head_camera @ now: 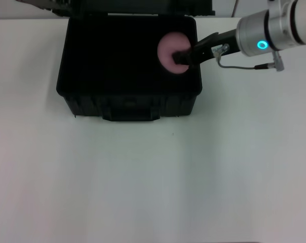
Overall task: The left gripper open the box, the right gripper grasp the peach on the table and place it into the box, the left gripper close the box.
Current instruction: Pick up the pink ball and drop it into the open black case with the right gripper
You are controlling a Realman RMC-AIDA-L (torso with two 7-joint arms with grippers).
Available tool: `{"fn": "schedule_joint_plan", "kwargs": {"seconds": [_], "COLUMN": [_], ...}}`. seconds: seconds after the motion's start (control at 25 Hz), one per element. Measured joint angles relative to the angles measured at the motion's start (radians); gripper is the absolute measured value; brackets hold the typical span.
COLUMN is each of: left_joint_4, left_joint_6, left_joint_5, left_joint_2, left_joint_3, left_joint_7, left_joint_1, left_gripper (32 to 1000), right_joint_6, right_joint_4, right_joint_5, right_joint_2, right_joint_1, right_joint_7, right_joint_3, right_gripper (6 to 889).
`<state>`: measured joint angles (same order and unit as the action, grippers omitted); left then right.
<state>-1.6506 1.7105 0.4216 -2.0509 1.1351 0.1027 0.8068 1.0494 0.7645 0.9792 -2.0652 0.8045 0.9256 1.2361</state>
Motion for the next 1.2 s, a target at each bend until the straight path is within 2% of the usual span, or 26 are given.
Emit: {"fn": "schedule_joint_plan", "kwargs": {"seconds": [0.16,0.96,1.2], "left_joint_4": [0.0,0.0,0.0], "left_joint_6": [0.0,0.0,0.0], "left_joint_5": [0.0,0.0,0.0], "left_joint_2": [0.0,0.0,0.0], "left_joint_3": [0.0,0.0,0.0], "left_joint_7": [0.0,0.0,0.001], "left_joint_1": [0.001,0.002,0.002], "left_gripper": [360,360,360], "right_joint_6": [-0.04,-0.074,-0.093], "right_joint_4": [-0.018,-0.024,-0.032], "right_joint_5": [0.044,0.056,0.056], "right_joint_2": [0.0,-0.001,-0.004], "right_joint_1": [-0.001,-0.004,-0.005], "right_joint_7": [0.016,0.026,0.039], "right_joint_3": [0.045,0.046,0.047], "right_gripper": [72,80,297]}}
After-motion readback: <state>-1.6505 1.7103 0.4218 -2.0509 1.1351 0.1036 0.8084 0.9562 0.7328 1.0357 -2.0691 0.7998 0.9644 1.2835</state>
